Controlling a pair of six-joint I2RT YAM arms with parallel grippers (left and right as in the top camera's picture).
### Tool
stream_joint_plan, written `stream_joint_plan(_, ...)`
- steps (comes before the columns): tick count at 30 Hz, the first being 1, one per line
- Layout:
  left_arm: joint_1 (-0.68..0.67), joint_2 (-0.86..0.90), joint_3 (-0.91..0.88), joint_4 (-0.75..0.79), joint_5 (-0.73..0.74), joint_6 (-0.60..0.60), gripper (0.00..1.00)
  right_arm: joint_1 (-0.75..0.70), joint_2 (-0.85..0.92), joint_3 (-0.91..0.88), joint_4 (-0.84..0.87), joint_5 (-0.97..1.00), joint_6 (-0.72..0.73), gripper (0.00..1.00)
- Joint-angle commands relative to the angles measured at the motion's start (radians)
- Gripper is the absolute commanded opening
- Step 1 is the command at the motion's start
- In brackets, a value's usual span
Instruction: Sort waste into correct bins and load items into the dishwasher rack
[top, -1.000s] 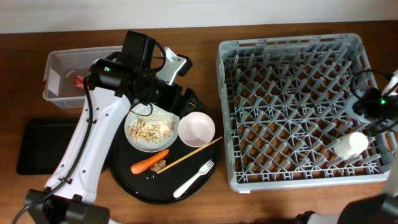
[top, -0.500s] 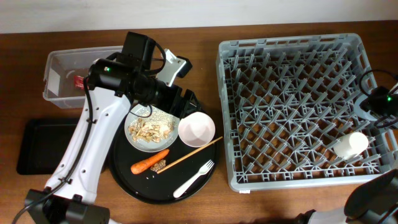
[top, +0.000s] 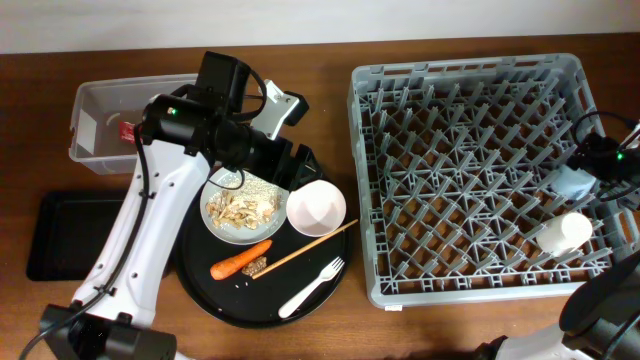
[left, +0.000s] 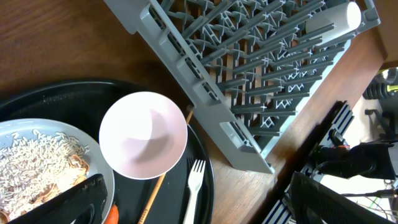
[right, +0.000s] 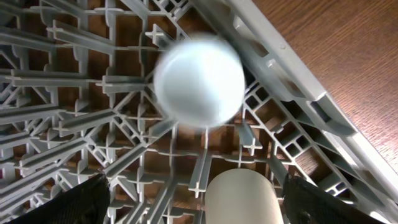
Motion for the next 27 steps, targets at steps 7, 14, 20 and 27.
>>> stream_joint_plan(7,-0.002,-0.002,0.011,-0.048,-0.098,0.005,0.93,0.035,-0.076,0.032,-0.039,-0.335,-0.090,0.91)
stream_joint_plan(14,0.011,-0.002,0.011,-0.113,-0.413,-0.226,0.97,0.375,-0.227,0.034,-0.090,-0.391,-0.215,0.89)
stream_joint_plan(20,0.164,-0.002,0.011,-0.162,-0.467,-0.388,0.99,0.809,-0.220,0.034,-0.049,-0.260,-0.230,0.86)
stream_joint_plan(27,0.325,-0.002,0.011,-0.199,-0.456,-0.453,0.99,1.129,-0.134,0.034,0.028,-0.024,-0.221,0.86)
